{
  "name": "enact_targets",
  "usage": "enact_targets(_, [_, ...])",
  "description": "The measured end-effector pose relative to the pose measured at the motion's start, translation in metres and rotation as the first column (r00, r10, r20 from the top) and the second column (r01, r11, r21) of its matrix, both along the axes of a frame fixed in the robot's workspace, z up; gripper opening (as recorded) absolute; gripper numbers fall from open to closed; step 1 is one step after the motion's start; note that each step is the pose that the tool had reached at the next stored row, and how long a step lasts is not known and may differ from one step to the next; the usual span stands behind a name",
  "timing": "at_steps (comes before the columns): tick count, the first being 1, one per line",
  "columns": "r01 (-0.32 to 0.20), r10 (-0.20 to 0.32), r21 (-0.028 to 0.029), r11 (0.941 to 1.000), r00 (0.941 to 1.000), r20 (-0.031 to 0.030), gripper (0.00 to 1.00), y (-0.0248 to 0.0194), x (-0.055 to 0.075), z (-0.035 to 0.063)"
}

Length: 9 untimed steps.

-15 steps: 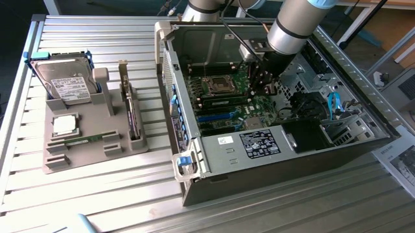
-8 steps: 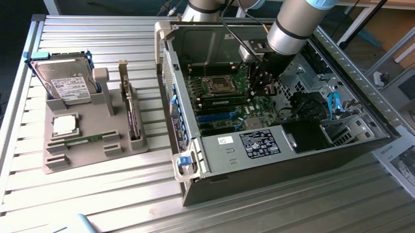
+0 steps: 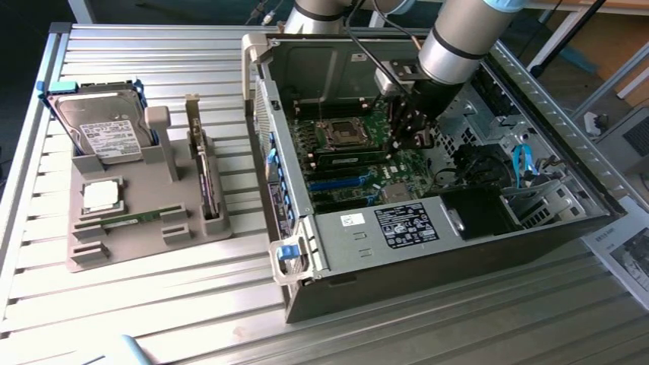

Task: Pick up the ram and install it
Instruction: 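Press down the ram until it locks into place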

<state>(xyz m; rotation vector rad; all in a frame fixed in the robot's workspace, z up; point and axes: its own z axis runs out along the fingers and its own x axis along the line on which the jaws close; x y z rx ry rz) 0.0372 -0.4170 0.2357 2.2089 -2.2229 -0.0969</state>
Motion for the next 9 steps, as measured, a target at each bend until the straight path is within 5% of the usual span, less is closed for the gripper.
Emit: enact_targets(9, [0.0,0.0,-0.001,1.0,1.0,0.0,0.1,0.0,0.0,0.0148])
